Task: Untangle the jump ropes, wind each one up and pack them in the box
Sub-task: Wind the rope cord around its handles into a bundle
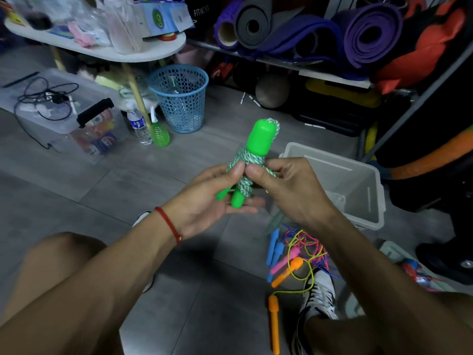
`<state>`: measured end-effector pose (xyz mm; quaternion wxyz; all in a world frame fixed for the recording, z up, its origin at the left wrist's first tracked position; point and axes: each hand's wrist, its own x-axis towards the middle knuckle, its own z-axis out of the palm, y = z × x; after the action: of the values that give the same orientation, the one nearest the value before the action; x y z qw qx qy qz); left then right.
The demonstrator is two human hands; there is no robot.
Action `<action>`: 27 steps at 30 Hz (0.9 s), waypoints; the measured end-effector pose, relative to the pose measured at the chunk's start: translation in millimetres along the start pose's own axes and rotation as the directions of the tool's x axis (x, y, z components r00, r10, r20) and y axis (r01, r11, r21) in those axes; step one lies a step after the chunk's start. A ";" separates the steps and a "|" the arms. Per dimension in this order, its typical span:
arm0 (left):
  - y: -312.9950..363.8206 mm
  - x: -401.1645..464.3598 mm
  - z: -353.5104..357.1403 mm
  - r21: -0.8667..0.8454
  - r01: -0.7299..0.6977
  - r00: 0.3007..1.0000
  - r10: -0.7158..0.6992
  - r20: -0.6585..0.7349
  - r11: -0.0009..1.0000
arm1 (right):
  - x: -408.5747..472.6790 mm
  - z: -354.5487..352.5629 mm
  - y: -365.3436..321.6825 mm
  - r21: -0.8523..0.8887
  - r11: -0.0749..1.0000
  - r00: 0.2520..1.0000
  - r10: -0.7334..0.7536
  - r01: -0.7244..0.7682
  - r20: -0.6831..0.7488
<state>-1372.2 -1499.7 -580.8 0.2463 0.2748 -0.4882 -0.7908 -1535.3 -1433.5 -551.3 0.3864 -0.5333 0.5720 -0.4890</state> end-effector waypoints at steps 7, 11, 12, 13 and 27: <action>-0.1 5.6 8.6 0.031 -0.087 0.981 0.091 -0.170 0.996 | 6.9 -1.1 10.7 -0.495 0.866 0.995 0.031 -0.074 -0.095; -1.2 10.8 7.6 0.078 -0.053 0.942 0.076 -0.327 0.996 | 12.8 3.5 9.8 -0.635 0.761 0.991 0.102 -0.131 -0.083; -1.7 12.5 7.1 0.097 -0.050 0.932 0.081 -0.354 0.994 | 11.5 3.1 9.3 -0.656 0.744 0.992 0.096 -0.129 -0.086; -2.7 14.0 6.5 0.111 -0.053 0.918 0.092 -0.386 0.992 | 9.5 2.1 8.7 -0.662 0.738 0.992 0.094 -0.130 -0.089; -26.1 21.6 17.3 0.764 -0.197 0.642 0.670 -0.372 0.614 | 5.3 18.2 -5.1 -0.512 0.844 0.968 0.032 -0.161 -0.250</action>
<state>-1402.7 -1492.4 -602.3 0.4765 0.4535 -0.6766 -0.3308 -1517.3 -1441.2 -550.0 0.1797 -0.5285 0.7516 -0.3516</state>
